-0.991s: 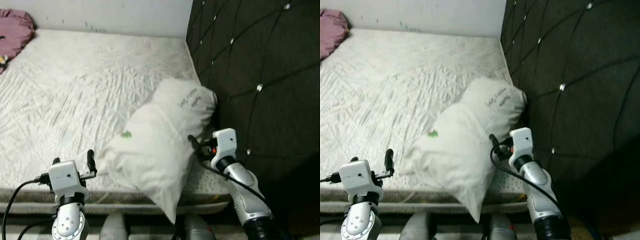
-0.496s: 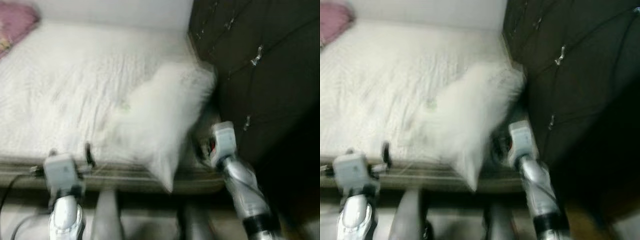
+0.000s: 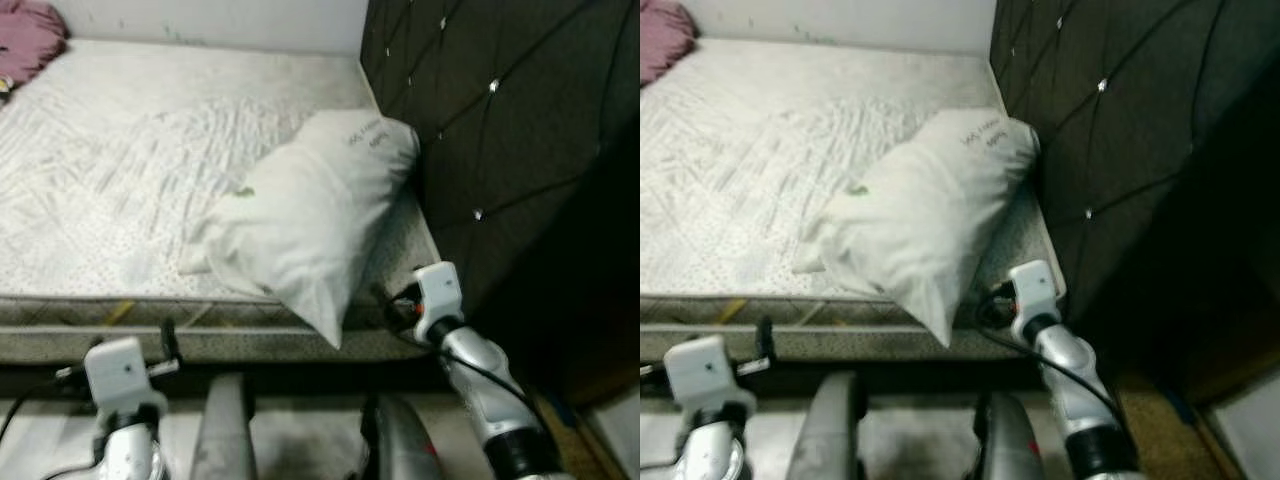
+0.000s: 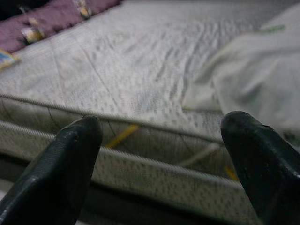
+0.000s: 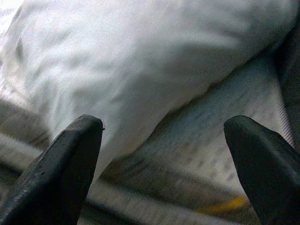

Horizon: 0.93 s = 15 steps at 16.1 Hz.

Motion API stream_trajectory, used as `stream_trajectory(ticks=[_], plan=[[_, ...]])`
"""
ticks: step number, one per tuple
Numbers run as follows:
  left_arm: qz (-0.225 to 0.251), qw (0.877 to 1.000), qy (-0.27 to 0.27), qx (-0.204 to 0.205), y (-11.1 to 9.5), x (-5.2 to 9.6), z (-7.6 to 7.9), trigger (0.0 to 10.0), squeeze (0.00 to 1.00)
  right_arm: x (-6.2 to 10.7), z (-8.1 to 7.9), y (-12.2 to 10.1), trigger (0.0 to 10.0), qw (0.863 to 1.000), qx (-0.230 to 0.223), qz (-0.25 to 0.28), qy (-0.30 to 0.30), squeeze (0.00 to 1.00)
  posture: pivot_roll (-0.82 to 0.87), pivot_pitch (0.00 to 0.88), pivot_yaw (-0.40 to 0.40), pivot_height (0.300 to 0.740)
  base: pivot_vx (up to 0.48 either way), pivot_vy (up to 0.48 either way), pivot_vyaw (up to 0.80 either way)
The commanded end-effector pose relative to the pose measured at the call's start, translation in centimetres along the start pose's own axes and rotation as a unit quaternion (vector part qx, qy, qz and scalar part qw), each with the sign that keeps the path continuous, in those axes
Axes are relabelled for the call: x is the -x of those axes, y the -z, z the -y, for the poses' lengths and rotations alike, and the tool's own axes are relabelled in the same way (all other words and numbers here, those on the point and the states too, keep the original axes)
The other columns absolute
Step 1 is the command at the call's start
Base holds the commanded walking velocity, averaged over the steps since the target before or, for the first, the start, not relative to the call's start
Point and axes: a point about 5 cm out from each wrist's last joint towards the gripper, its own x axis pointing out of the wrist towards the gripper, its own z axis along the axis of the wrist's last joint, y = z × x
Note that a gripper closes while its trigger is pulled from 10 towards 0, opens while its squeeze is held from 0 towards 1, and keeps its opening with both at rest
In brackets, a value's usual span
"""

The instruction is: Clean up the room

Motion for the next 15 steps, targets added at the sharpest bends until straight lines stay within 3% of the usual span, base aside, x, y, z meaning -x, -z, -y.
stream_trajectory(ticks=[1, 6, 10, 12, 15], plan=[[0.012, 1.0, 0.002, -0.004, -0.9, 0.2, -0.2, 10.0, 0.0, -0.6, 0.1, -1.1, 10.0, 1.0, -0.005, 0.004, -0.017, 0.0, 0.1, 0.051, -0.117, 0.607, 0.0, 0.0, 0.0], [0.015, 0.999, -0.025, -0.014, -1.8, 0.0, -2.3, 10.0, 0.0, -2.7, -2.4, -2.5, 10.0, 0.996, -0.053, 0.012, -0.069, 0.0, 0.11, 0.154, -0.11, 0.607, 0.0, 0.0, 0.0], [0.019, 0.999, -0.025, -0.009, -2.5, -0.2, -1.8, 10.0, 0.0, -3.3, -3.4, -2.0, 10.0, 0.991, -0.041, -0.043, -0.12, 0.0, 0.11, 0.165, -0.117, 0.573, 0.0, 0.0, 0.0], [0.019, 0.999, -0.025, -0.009, -2.7, -0.4, -1.7, 10.0, 0.0, -3.7, -3.8, -2.1, 10.0, 0.99, -0.033, -0.049, -0.131, 0.0, 0.12, 0.167, -0.118, 0.573, 0.0, 0.0, 0.0], [0.011, 0.999, -0.041, -0.017, -2.6, 0.5, -2.6, 10.0, 0.0, -5.7, -5.2, -3.3, 10.0, 0.989, -0.031, -0.042, -0.139, 0.0, 0.16, 0.182, -0.133, 0.573, 0.0, 0.0, 0.0]])
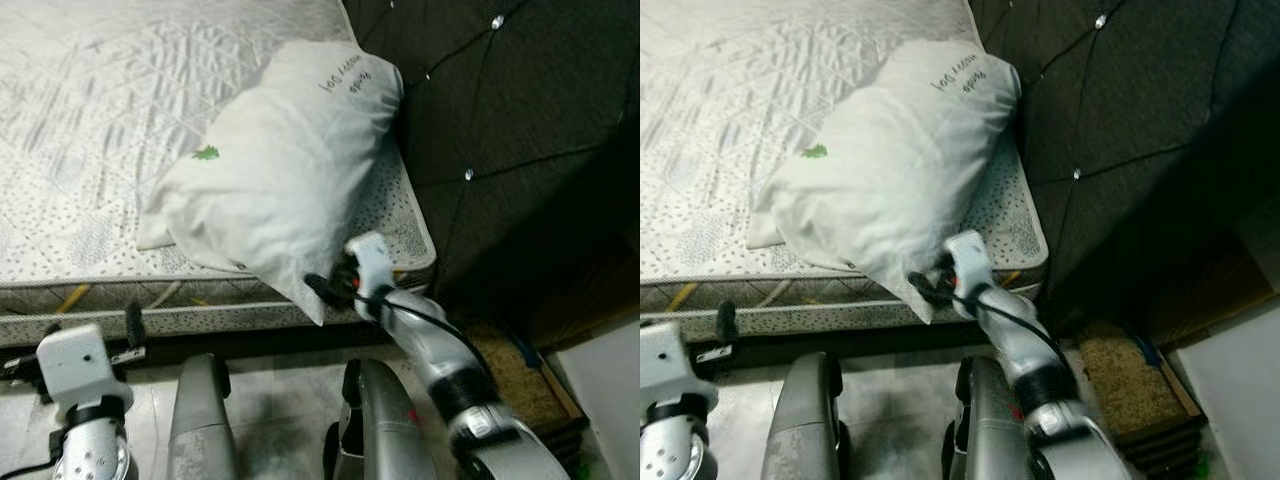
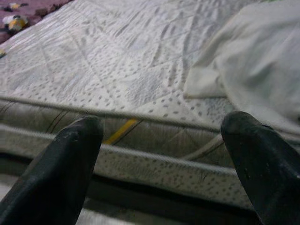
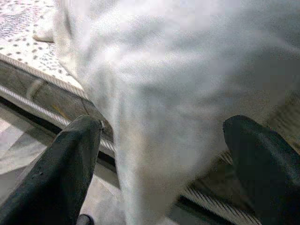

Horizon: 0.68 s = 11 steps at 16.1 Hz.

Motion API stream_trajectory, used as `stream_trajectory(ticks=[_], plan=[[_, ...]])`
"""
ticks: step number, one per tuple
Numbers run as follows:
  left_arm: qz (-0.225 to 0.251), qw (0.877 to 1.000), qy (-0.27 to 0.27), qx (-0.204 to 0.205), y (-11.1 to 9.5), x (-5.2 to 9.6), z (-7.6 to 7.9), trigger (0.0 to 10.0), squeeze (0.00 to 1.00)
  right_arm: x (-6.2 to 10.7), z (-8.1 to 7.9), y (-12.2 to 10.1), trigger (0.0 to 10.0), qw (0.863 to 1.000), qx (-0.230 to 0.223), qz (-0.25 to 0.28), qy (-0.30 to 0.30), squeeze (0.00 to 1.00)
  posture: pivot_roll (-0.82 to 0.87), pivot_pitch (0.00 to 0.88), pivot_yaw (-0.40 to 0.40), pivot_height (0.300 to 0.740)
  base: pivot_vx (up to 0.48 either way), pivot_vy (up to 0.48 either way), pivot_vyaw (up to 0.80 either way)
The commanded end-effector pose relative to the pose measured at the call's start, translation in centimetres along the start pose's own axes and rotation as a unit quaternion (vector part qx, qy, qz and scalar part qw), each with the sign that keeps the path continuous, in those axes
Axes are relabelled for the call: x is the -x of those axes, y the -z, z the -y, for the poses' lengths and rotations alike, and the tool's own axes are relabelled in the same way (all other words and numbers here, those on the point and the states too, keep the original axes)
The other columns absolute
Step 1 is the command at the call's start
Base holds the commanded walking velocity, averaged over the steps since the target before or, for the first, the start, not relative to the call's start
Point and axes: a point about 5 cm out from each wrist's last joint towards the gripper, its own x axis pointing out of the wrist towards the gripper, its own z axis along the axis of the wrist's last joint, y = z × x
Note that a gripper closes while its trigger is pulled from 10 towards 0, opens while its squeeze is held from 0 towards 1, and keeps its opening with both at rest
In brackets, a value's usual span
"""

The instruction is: Clean up the room

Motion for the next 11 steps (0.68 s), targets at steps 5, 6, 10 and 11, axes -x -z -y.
stream_trajectory(ticks=[5, 6, 10, 11], plan=[[-0.022, 0.999, -0.046, -0.02, 0.0, 1.7, -2.0, 10.0, 0.0, -2.5, -2.2, -0.4, 10.0, 0.999, 0.023, -0.028, -0.016, 0.0, 0.22, 0.223, -0.164, 0.573, 0.0, 0.0, 0.0], [-0.022, 0.998, -0.052, -0.022, -0.2, 2.0, -2.2, 10.0, 0.0, -3.0, -2.6, -1.0, 10.0, 0.999, 0.027, -0.022, -0.013, 0.0, 0.23, 0.229, -0.168, 0.573, 0.0, 0.0, 0.0], [-0.018, 0.997, -0.063, -0.031, -0.9, 2.7, -2.7, 10.0, 0.0, -4.6, -3.6, -3.1, 10.0, 0.999, -0.005, 0.002, 0.036, 0.0, 0.24, 0.246, -0.179, 0.573, 0.0, 0.0, 0.0], [-0.019, 0.997, -0.063, -0.032, -0.8, 2.7, -2.7, 10.0, 0.0, -4.8, -3.7, -3.5, 10.0, 0.999, -0.024, 0.007, 0.048, 0.0, 0.24, 0.242, -0.182, 0.573, 0.0, 0.0, 0.0]])
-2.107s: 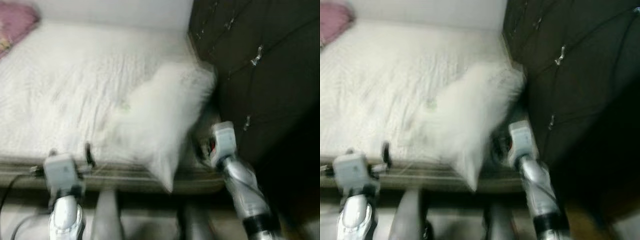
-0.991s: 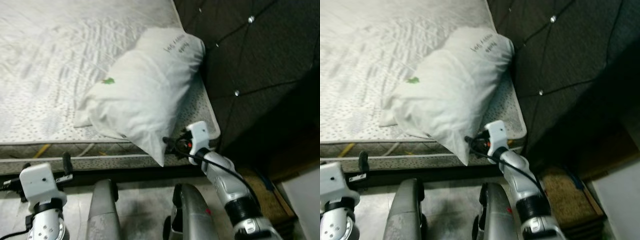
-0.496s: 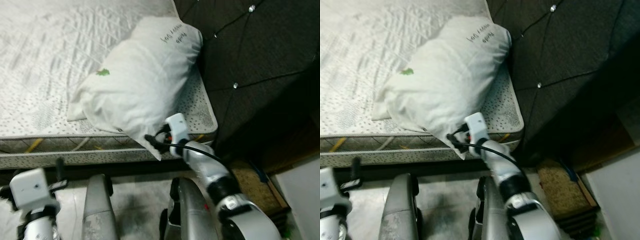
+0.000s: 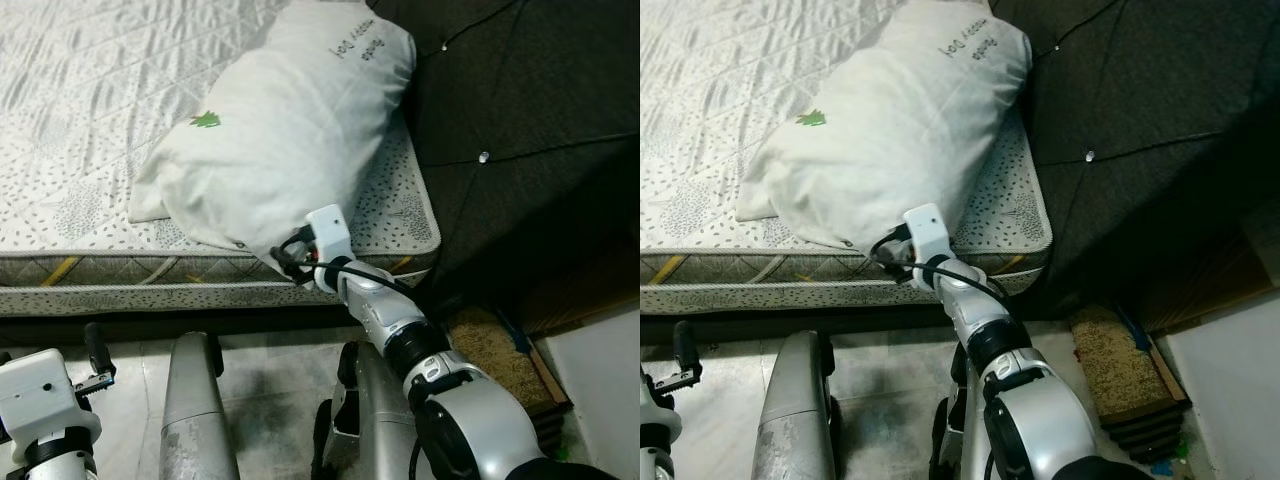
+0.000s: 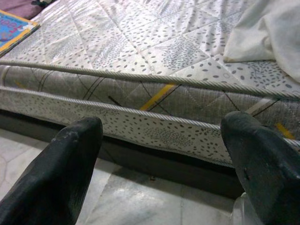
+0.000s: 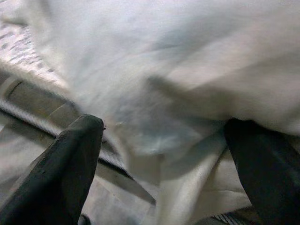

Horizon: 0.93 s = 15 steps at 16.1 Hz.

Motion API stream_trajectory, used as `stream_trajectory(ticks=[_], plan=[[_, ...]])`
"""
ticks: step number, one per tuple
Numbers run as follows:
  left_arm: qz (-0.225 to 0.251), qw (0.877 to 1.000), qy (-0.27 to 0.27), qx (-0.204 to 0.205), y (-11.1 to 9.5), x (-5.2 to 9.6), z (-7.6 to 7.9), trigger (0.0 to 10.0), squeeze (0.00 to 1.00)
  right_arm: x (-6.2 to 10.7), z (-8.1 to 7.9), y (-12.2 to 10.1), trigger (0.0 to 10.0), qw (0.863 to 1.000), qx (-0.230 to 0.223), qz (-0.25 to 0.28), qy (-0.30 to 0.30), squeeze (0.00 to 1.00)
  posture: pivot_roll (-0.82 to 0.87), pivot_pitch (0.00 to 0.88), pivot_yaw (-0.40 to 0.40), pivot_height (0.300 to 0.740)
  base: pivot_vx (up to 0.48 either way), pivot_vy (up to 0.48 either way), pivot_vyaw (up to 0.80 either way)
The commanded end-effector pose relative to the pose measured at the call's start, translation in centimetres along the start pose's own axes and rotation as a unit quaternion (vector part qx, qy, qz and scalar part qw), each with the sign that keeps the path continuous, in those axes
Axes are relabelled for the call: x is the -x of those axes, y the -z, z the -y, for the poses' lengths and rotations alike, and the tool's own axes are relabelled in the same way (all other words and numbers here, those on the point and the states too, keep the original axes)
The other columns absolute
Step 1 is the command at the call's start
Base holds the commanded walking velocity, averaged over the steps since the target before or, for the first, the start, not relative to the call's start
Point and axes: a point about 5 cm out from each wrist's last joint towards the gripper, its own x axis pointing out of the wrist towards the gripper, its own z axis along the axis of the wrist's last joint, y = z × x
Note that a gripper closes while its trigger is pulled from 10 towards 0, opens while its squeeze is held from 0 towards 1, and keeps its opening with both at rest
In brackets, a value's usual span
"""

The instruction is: Clean up the room

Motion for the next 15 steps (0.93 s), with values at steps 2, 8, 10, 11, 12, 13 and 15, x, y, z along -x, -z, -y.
stream_trajectory(ticks=[2, 8, 10, 11, 12, 13, 15], plan=[[-0.009, 1.0, -0.004, -0.004, 0.3, 0.4, 0.1, 10.0, 0.0, -0.8, -1.4, -1.1, 10.0, 0.998, -0.06, 0.011, 0.012, 0.0, 0.24, 0.231, -0.183, 0.573, 0.0, 0.0, 0.0], [-0.002, 1.0, 0.006, 0.007, -0.1, -0.4, 1.5, 10.0, 0.0, -1.2, -0.1, -3.6, 0.0, 0.974, -0.209, 0.052, 0.072, 0.0, 0.24, 0.199, -0.198, 0.573, 0.0, 0.0, 0.0], [-0.001, 1.0, 0.007, 0.01, -0.1, -0.6, 1.7, 10.0, 0.0, -1.3, -0.2, -4.0, 0.0, 0.972, -0.216, 0.06, 0.076, 0.0, 0.24, 0.187, -0.202, 0.573, 0.0, 0.0, 0.0], [0.002, 1.0, 0.008, 0.012, -0.1, -0.8, 1.9, 10.0, 0.0, -1.4, -0.3, -4.1, 0.0, 0.969, -0.225, 0.065, 0.079, 0.0, 0.24, 0.183, -0.204, 0.573, 0.0, 0.0, 0.0], [0.005, 1.0, 0.007, 0.013, -0.2, -0.9, 2.0, 10.0, 0.0, -1.4, -0.4, -4.1, 0.0, 0.969, -0.226, 0.064, 0.077, 0.0, 0.24, 0.178, -0.204, 0.573, 0.0, 0.0, 0.0], [0.007, 1.0, 0.007, 0.014, -0.3, -1.0, 2.1, 10.0, 0.0, -1.4, -0.4, -4.0, 0.0, 0.968, -0.229, 0.062, 0.078, 0.0, 0.24, 0.174, -0.203, 0.573, 0.0, 0.0, 0.0], [0.011, 1.0, 0.01, 0.016, -0.5, -1.3, 2.3, 10.0, 0.0, -1.4, -0.1, -4.1, 0.0, 0.968, -0.231, 0.062, 0.079, 0.0, 0.24, 0.168, -0.203, 0.573, 0.0, 0.0, 0.0]])
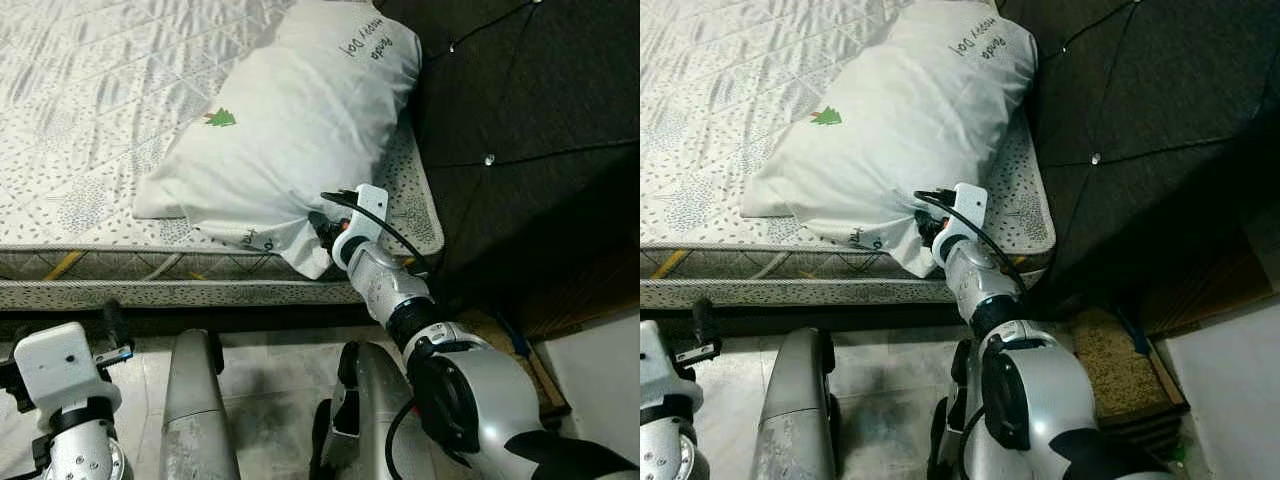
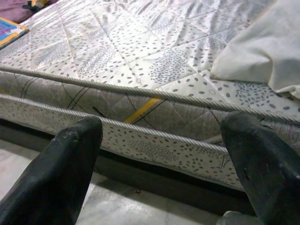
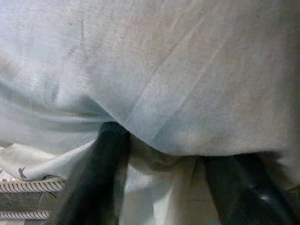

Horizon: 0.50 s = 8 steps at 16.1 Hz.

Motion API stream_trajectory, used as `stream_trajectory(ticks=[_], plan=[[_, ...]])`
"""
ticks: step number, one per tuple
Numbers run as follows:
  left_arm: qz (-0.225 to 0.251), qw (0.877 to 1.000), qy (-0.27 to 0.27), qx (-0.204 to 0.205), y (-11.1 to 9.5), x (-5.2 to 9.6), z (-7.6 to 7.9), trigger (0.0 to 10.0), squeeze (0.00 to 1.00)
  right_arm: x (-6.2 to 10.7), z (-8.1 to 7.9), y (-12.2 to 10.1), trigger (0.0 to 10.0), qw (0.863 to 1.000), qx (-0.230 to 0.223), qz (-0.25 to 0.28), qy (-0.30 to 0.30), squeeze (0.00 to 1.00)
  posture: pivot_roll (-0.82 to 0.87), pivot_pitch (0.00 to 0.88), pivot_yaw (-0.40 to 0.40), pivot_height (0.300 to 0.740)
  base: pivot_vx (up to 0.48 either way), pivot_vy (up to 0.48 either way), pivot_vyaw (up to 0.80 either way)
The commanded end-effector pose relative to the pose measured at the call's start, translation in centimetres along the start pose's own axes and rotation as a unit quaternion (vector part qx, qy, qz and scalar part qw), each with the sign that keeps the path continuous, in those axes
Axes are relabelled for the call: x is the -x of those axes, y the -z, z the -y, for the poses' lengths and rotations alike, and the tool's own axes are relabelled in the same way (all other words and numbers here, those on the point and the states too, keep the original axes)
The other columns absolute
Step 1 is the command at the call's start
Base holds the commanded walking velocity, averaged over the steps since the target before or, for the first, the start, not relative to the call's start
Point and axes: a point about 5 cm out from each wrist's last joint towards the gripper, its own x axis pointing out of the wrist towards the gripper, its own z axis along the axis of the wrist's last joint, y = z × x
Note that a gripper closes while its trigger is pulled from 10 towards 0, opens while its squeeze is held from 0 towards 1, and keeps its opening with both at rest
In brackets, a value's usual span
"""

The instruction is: Clean up the room

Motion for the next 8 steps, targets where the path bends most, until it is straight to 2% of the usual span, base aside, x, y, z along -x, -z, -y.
stream_trajectory(ticks=[1, 4, 7, 8], plan=[[-0.014, 1.0, -0.002, -0.003, 0.5, 0.2, 0.1, 10.0, 0.0, -0.4, -3.3, -0.7, 0.0, 0.999, -0.015, 0.017, -0.028, 0.0, 0.23, 0.165, -0.202, 0.573, 0.0, 0.0, 0.0], [-0.01, 1.0, 0.001, 0.004, 0.5, -0.1, 0.6, 10.0, 0.0, -0.4, -2.4, -1.1, 0.0, 1.0, -0.015, 0.02, -0.017, 0.0, 0.22, 0.158, -0.205, 0.573, 0.0, 0.0, 0.0], [-0.011, 1.0, 0.01, 0.012, 0.4, -0.2, 1.2, 10.0, 0.0, -0.4, -1.3, -1.7, 0.0, 1.0, 0.015, 0.025, -0.011, 0.0, 0.21, 0.162, -0.198, 0.573, 0.0, 0.0, 0.0], [-0.01, 1.0, 0.015, 0.012, 0.5, -0.4, 1.3, 10.0, 0.0, -0.2, -1.1, -3.7, 0.0, 0.981, 0.17, 0.087, -0.018, 0.0, 0.2, 0.15, -0.197, 0.573, 0.0, 0.0, 0.0]])
